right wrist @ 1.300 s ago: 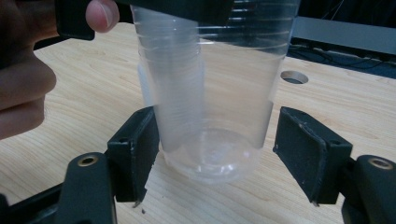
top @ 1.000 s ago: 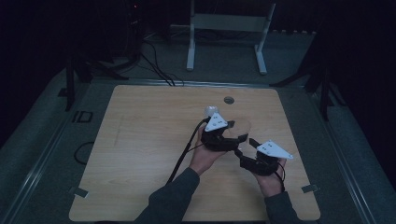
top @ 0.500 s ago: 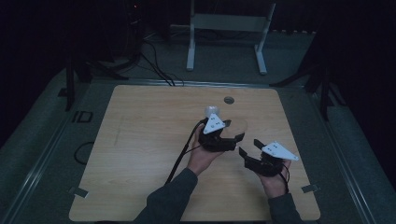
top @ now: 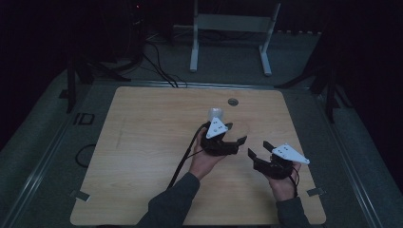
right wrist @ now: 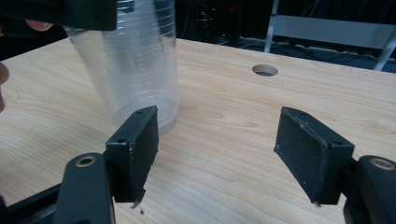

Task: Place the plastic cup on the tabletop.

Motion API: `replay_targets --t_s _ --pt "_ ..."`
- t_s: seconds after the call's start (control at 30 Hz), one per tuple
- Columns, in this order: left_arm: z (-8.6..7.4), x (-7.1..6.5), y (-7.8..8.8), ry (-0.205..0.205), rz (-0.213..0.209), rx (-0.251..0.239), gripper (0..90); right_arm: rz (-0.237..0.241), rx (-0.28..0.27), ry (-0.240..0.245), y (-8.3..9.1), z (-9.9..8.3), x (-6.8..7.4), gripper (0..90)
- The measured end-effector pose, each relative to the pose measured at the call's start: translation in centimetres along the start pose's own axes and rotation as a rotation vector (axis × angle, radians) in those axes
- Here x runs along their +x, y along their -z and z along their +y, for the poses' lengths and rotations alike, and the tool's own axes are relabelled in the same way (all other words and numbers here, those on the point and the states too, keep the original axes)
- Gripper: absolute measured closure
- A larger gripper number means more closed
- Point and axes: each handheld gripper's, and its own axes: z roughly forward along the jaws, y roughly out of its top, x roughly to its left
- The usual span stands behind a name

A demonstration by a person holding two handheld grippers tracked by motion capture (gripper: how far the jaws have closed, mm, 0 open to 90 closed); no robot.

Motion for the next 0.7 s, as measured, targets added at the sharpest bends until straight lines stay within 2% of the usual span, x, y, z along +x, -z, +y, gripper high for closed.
replay_targets --t_s 0.53,0.7 --pt "-0.59 0.11 0.70 -0.006 0.019 -0.006 30.2 -0.016 -0.001 -0.015 0.23 -0.18 -0.47 29.8" --pt "-0.82 -0.13 0.93 -0.024 0.014 -0.016 30.2 -0.017 0.001 -0.017 0.30 -0.29 -0.57 29.9"
